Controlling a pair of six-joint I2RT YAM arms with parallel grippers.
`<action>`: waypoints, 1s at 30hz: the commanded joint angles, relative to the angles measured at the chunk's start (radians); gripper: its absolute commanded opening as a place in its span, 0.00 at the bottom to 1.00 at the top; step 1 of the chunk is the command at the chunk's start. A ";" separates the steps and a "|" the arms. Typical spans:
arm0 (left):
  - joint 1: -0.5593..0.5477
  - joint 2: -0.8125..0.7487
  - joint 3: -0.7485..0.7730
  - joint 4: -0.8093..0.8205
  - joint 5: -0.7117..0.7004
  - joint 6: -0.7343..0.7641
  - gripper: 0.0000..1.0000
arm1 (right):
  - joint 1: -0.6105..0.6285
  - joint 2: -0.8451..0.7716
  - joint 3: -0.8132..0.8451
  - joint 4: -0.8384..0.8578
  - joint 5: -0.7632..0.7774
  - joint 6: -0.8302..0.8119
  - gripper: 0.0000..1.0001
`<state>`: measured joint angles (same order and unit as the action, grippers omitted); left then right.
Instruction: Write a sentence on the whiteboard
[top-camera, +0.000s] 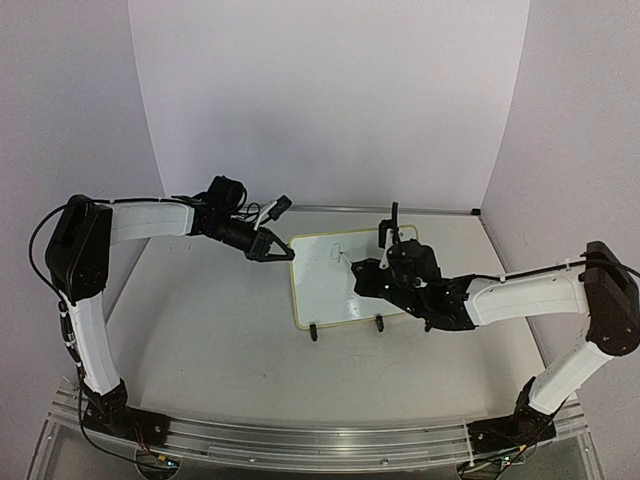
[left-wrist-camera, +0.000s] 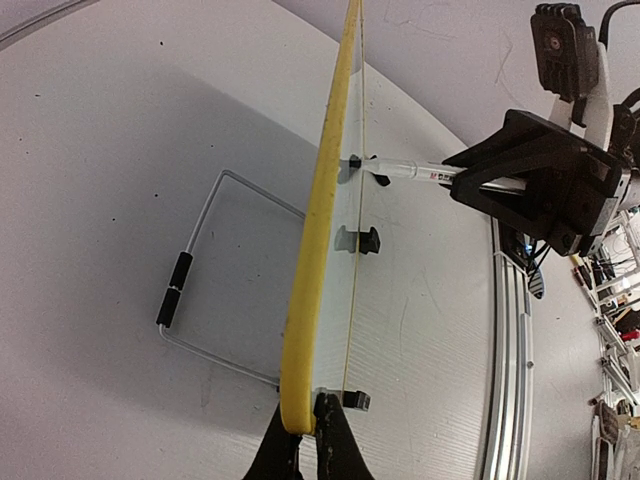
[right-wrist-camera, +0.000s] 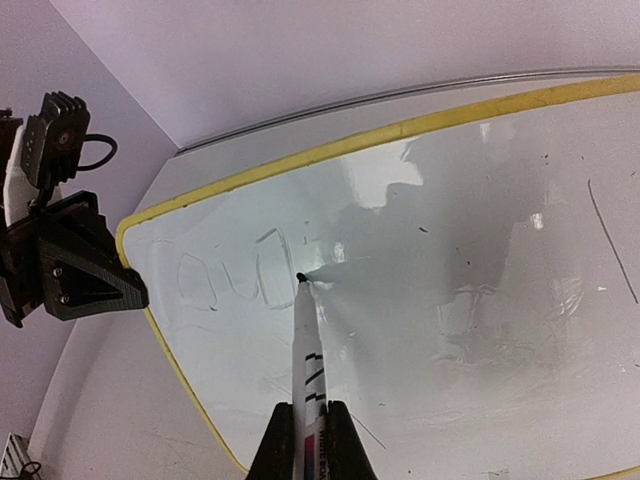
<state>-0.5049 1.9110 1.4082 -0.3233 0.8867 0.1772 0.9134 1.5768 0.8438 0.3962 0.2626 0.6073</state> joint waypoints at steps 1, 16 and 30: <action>-0.012 -0.003 0.011 -0.040 -0.107 0.117 0.00 | -0.018 0.017 0.023 -0.001 0.103 0.018 0.00; -0.012 -0.005 0.011 -0.042 -0.109 0.117 0.00 | -0.018 -0.005 -0.017 -0.036 0.141 0.069 0.00; -0.013 -0.007 0.012 -0.042 -0.109 0.115 0.00 | -0.018 -0.037 -0.040 -0.023 0.125 0.067 0.00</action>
<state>-0.5049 1.9110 1.4082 -0.3241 0.8864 0.1762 0.9154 1.5657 0.8292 0.4073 0.3289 0.6821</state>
